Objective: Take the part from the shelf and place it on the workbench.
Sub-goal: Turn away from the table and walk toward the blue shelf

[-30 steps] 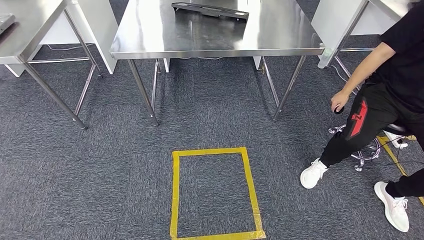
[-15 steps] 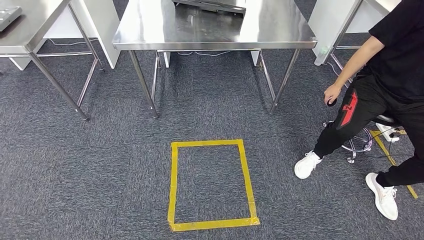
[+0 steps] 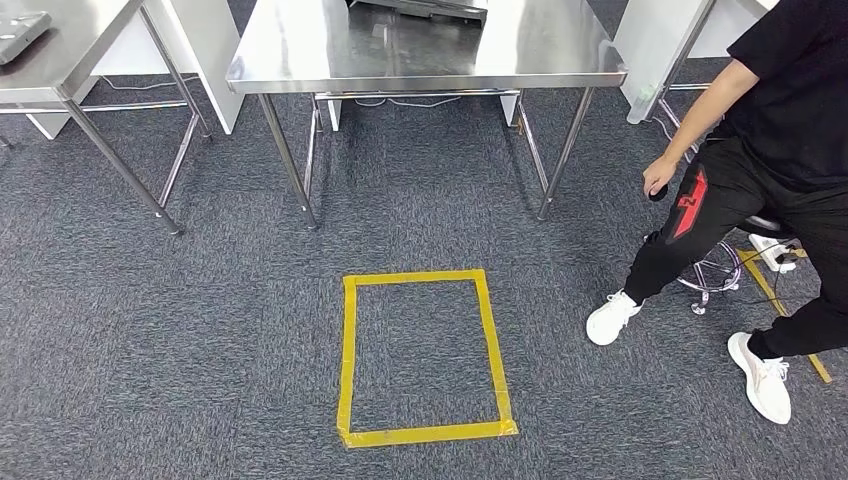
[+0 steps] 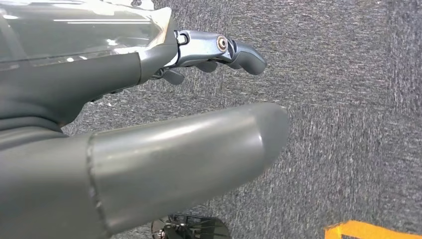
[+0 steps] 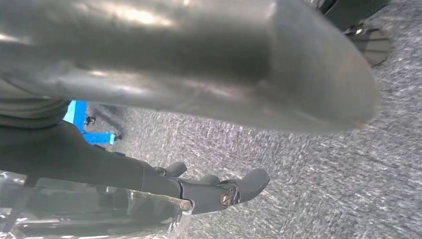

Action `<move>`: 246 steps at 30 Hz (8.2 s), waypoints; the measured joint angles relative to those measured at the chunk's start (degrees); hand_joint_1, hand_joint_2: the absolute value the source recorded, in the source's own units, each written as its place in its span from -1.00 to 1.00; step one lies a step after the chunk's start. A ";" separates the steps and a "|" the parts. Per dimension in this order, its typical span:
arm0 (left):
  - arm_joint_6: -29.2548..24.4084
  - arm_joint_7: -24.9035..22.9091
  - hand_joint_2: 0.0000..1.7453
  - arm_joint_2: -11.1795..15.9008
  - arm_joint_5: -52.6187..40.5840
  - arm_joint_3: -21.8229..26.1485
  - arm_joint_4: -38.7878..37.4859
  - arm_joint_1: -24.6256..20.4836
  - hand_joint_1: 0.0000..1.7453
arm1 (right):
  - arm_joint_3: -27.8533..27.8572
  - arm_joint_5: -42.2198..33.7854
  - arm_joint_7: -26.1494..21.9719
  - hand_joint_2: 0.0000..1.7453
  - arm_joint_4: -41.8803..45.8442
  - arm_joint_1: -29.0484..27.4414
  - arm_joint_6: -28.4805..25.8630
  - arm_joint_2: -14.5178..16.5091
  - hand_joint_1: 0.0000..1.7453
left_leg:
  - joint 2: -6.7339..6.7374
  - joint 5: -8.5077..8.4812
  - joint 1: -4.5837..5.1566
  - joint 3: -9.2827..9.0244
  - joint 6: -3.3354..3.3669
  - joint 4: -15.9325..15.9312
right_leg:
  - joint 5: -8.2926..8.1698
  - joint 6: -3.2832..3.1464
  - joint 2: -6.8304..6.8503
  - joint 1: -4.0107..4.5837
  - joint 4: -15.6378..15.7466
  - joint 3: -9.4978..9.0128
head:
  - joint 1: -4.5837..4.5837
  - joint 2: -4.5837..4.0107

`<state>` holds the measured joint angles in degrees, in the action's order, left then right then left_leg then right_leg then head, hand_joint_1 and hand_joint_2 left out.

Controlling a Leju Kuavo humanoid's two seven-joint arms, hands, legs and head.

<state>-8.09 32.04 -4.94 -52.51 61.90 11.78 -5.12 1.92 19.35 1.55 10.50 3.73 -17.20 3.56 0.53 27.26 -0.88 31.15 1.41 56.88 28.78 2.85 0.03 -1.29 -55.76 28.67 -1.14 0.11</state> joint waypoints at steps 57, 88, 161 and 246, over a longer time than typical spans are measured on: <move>-0.44 -0.45 -1.00 -0.54 -0.88 -0.25 0.01 0.12 -1.00 | 0.00 0.34 1.04 -1.00 -0.08 -0.25 0.28 -0.10 -1.00 | 3.99 -0.13 0.34 -0.53 0.79 -0.64 | 0.20 1.50 2.21 -0.15 -5.19 4.27 | -0.70 0.00; -8.75 -2.74 -1.00 -1.76 3.96 4.67 0.03 0.27 -1.00 | -4.09 6.87 3.91 -1.00 -0.23 0.64 1.66 0.78 -1.00 | 4.49 1.14 0.28 -1.73 0.69 -0.59 | 0.11 1.24 2.82 0.26 -4.74 4.24 | -1.03 0.00; -8.77 -2.80 -1.00 -2.19 0.93 3.41 -0.09 0.34 -1.00 | -4.84 7.28 5.88 -1.00 -0.66 2.29 2.74 0.50 -1.00 | -0.66 10.47 0.03 6.22 -1.37 17.30 | -2.94 -2.60 -1.55 0.33 -1.08 3.39 | -0.22 0.00; -4.50 -1.04 -1.00 -2.89 -3.16 1.97 0.02 0.36 -1.00 | 2.27 4.03 3.79 -1.00 -0.69 -0.46 1.70 0.32 -1.00 | 6.47 1.53 0.07 -2.28 -1.52 -0.12 | -1.78 -0.64 3.42 0.09 -1.52 3.28 | -0.36 0.00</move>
<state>-12.60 30.99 -7.83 -55.68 63.87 11.80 -4.76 4.20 23.39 5.34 9.81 3.27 -15.50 3.87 7.00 28.79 -0.80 28.87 -0.11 56.76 26.99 2.21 3.46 -1.19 -57.29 31.95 -1.50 0.11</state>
